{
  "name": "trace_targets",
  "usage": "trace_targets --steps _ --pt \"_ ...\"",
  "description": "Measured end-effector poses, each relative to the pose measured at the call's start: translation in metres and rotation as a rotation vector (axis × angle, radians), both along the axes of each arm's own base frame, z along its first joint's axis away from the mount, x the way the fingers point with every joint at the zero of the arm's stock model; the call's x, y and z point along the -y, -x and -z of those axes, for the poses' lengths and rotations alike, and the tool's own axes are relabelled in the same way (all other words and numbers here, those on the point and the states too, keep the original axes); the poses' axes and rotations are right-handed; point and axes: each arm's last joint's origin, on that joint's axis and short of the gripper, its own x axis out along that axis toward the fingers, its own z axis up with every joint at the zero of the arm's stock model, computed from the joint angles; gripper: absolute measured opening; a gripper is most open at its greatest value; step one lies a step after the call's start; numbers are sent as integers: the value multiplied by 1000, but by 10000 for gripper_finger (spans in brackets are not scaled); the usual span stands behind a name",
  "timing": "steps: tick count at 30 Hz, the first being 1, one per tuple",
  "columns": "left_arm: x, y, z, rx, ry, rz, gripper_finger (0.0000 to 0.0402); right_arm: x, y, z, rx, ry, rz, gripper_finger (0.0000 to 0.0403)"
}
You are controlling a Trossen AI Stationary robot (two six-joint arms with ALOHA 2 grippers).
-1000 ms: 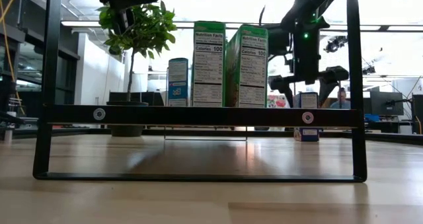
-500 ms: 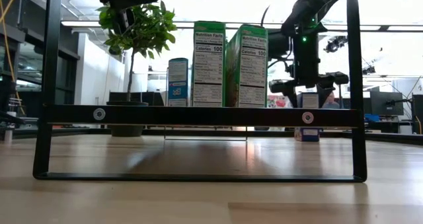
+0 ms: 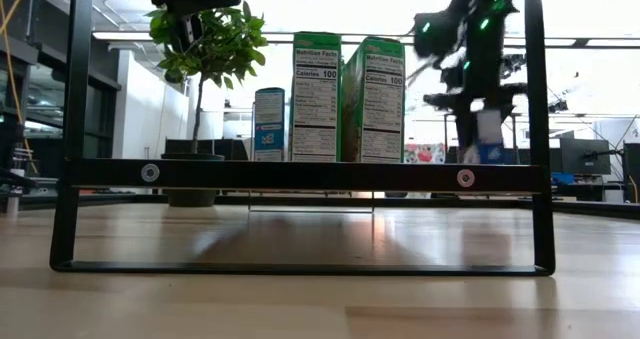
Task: Stack cereal on shelf
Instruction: Put the top blue cereal box on the shelf
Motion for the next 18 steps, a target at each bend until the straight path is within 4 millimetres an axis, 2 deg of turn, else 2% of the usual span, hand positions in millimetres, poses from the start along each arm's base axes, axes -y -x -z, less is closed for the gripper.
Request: trace_targets --steps 3,5,8,11,15,18 --pt "0 0 0 0 0 -1 0 -13 19 -26 53 -48 -143 154" --pt "0 0 0 0 -1 -5 0 -26 32 -45 154 -109 -277 156" --pt "-1 0 0 -1 -5 -18 0 -51 50 -72 424 -269 -463 158" --pt "-1 0 0 -1 -9 -29 0 -80 63 -93 682 -451 -567 158" --pt "-1 0 0 -1 -10 -31 0 -113 64 -111 857 -564 -655 158" --pt "-1 0 0 -1 -13 -43 0 -135 49 -117 924 -550 -739 158"
